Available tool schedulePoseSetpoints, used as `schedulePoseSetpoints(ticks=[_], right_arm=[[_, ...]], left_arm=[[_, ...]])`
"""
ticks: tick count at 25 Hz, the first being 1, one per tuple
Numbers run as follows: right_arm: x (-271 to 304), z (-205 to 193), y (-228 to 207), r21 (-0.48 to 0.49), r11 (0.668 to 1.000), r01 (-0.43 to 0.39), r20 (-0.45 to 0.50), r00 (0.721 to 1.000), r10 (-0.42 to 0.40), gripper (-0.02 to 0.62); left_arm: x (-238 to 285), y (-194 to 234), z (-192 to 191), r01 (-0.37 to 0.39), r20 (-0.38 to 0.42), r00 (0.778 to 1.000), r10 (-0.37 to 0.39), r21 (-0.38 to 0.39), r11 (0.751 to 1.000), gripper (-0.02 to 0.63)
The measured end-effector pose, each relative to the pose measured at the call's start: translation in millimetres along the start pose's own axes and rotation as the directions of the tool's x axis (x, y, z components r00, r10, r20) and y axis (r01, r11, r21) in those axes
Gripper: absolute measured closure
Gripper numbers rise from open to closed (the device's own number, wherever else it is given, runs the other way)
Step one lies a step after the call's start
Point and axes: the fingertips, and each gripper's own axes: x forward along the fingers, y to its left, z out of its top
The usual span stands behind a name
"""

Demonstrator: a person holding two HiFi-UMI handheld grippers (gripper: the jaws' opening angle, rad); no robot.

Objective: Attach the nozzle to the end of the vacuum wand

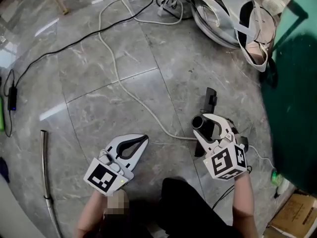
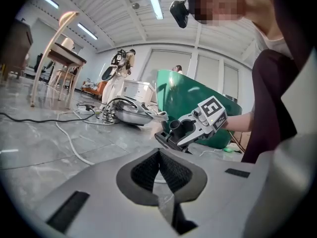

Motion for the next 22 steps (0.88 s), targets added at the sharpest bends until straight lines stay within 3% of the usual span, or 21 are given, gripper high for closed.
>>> schedulePoseSetpoints(ticks=[10,17,19,22], right_arm=[[34.4,58.5,9.1,0.003,0.998,-0.068,0.099,0.993,0.067,0.400],[42.7,56.6,9.8,0.033,0.995,-0.092,0.122,0.989,0.088,0.400],[45.9,59.9,10.8,0.037,0.994,-0.100,0.137,0.986,0.094,0.400],[51.8,64.3,12.0,0.026,0.992,-0.120,0.155,0.981,0.114,0.400]], left_arm=[[-68.4,47.7,-1.0,-0.168,0.022,0.986,0.168,-0.010,0.986,0.597],[-65.8,64.3,-9.9,-0.192,0.015,0.981,0.193,-0.019,0.981,0.597],[-69.9,73.0,-11.0,-0.232,0.014,0.973,0.232,-0.002,0.973,0.597],[-92.1,95.4,-14.4,-0.335,0.007,0.942,0.335,0.013,0.942,0.597]])
